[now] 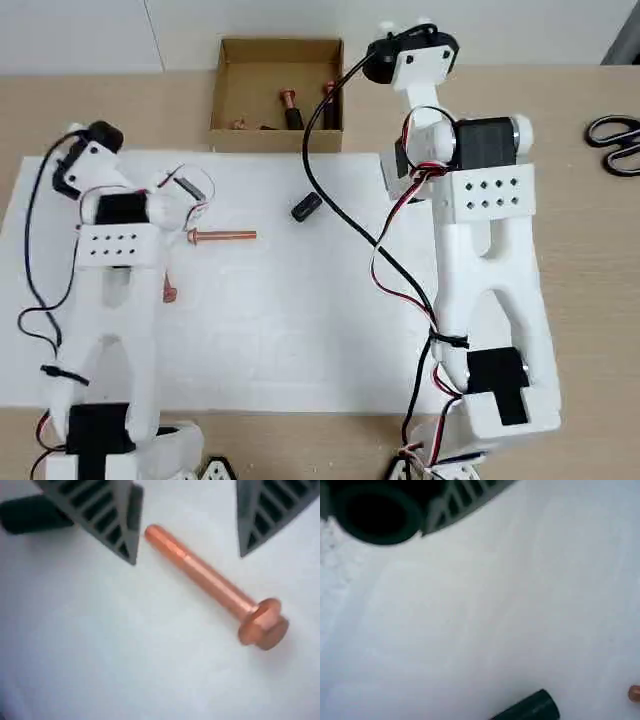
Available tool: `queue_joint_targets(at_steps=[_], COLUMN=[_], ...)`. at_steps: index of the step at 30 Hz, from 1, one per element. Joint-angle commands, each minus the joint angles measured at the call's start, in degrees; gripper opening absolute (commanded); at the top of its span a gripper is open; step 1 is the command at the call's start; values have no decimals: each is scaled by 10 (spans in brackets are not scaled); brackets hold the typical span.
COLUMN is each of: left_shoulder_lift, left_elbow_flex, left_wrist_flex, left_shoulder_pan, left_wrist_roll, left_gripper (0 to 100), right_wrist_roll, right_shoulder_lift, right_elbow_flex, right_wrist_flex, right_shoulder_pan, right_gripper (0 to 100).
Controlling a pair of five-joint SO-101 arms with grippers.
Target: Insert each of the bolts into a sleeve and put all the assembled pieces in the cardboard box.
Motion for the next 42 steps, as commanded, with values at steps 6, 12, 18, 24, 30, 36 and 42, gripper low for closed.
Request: queue_joint_targets(at_steps=[6, 12, 18, 24, 30, 36, 42], left_shoulder_lift=[-24, 1, 71, 108, 149, 204, 229], left_elbow_flex=[112, 158, 126, 73, 41, 15, 0], left_wrist_flex=[-156, -216, -215, -171, -167, -166, -166], left_shoulder_pan=[13, 15, 24, 42, 42, 40, 41], left_wrist_roll=[55, 59, 84, 91, 109, 111, 111], left_gripper=[127, 124, 126, 126, 124, 122, 81], right_wrist_roll=[-9, -10, -10, -10, -10, -10, -10], right_shoulder_lift=[-36, -36, -36, -36, -36, -36, -36], right_elbow_flex=[-4, -4, -4, -4, -4, -4, -4], right_wrist_flex=[5, 5, 5, 5, 5, 5, 5], right_shoulder_pan=[3, 3, 3, 3, 3, 3, 3], right_gripper=[5, 5, 5, 5, 5, 5, 5])
